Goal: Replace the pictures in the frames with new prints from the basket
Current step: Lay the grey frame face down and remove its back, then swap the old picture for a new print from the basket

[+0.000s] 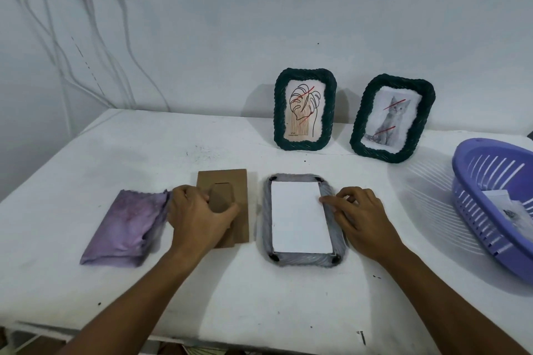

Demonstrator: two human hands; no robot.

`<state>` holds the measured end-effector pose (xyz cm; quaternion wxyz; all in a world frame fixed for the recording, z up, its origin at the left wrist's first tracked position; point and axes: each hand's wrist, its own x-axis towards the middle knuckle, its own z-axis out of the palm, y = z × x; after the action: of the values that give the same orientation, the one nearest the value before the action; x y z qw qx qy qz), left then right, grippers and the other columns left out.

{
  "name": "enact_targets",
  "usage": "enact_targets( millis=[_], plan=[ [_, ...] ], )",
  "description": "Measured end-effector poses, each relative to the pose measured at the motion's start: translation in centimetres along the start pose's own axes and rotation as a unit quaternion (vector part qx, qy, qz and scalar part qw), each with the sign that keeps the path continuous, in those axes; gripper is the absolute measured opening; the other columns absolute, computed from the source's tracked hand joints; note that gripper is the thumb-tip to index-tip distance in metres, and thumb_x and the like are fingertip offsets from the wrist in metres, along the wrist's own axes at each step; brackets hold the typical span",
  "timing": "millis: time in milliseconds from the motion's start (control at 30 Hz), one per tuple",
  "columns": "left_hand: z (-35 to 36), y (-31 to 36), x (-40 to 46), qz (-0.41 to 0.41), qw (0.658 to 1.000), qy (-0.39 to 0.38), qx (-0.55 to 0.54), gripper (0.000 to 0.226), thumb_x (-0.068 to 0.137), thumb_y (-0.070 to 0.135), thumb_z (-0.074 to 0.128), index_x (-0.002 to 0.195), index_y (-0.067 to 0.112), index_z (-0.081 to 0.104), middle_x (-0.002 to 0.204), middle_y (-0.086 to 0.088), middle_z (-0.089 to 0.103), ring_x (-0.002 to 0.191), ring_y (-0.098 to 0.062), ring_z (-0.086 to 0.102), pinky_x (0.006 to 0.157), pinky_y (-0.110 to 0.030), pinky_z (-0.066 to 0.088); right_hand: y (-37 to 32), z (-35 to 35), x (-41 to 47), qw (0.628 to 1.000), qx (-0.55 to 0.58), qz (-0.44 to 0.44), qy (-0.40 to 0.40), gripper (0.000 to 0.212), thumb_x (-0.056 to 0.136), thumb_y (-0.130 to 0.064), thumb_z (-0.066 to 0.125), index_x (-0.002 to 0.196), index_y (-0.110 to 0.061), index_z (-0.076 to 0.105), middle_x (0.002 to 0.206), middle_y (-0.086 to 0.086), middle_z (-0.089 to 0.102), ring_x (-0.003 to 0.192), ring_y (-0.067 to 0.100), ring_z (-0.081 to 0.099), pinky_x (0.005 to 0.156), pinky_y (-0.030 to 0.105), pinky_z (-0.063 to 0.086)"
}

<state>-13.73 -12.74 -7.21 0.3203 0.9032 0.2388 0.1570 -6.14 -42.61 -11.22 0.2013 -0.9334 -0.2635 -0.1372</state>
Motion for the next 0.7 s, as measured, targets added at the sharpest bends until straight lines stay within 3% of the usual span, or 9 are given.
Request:
enact_targets(
  millis=[100, 233, 433, 567, 700],
  plan=[
    [-0.1, -1.3, 0.2, -0.005, 1.0, 0.0, 0.02, 0.061, 0.051, 0.061, 0.062, 0.08, 0.008, 0.051, 0.092, -0.01, 0.05, 0.096, -0.03, 0.046, 0.087, -0.044, 0.042, -0.1, -0.1, 0.0, 1.0, 0.001, 0.001, 0.0, 0.036, 0.092, -0.032, 0.037, 0.119, -0.034, 0.061, 0.107, -0.003, 0.055, 0.092, 0.018, 0.048, 0.077, 0.04, 0.044],
    [0.1, -2.2, 0.3, -0.007, 0.999, -0.01, 0.038, 0.064, 0.053, 0.062, 0.067, 0.081, 0.006, 0.051, 0.096, -0.013, 0.051, 0.098, -0.033, 0.046, 0.088, -0.047, 0.041, -0.3, -0.1, 0.1, 1.0, 0.0, 0.004, -0.001, 0.035, 0.092, -0.032, 0.037, 0.118, -0.033, 0.062, 0.106, -0.003, 0.054, 0.093, 0.018, 0.048, 0.077, 0.04, 0.044],
    [0.3, -2.4, 0.6, -0.006, 0.997, -0.014, 0.078, 0.082, 0.053, 0.071, 0.059, 0.094, 0.0, 0.055, 0.107, -0.017, 0.05, 0.109, -0.034, 0.043, 0.092, -0.046, 0.039, -0.5, -0.5, 0.1, 1.0, -0.003, 0.01, 0.001, 0.034, 0.091, -0.031, 0.039, 0.117, -0.033, 0.062, 0.105, -0.003, 0.055, 0.091, 0.017, 0.046, 0.076, 0.039, 0.043],
    [0.3, -2.5, 0.7, 0.005, 0.995, -0.003, 0.104, 0.073, 0.062, 0.063, 0.072, 0.095, 0.0, 0.055, 0.106, -0.016, 0.051, 0.105, -0.034, 0.045, 0.09, -0.045, 0.04, -0.8, -0.6, 0.0, 1.0, 0.002, 0.021, -0.019, 0.035, 0.092, -0.033, 0.038, 0.118, -0.034, 0.061, 0.106, -0.004, 0.054, 0.092, 0.017, 0.046, 0.077, 0.038, 0.043],
    [0.1, -2.1, 0.6, 0.004, 0.985, -0.008, 0.172, 0.078, 0.067, 0.068, 0.062, 0.101, -0.002, 0.056, 0.109, -0.02, 0.053, 0.102, -0.035, 0.049, 0.088, -0.043, 0.04, -1.0, -0.7, 0.1, 0.998, 0.036, 0.043, -0.007, 0.036, 0.092, -0.036, 0.038, 0.118, -0.028, 0.061, 0.106, -0.002, 0.055, 0.094, 0.019, 0.048, 0.08, 0.037, 0.043]
  ],
)
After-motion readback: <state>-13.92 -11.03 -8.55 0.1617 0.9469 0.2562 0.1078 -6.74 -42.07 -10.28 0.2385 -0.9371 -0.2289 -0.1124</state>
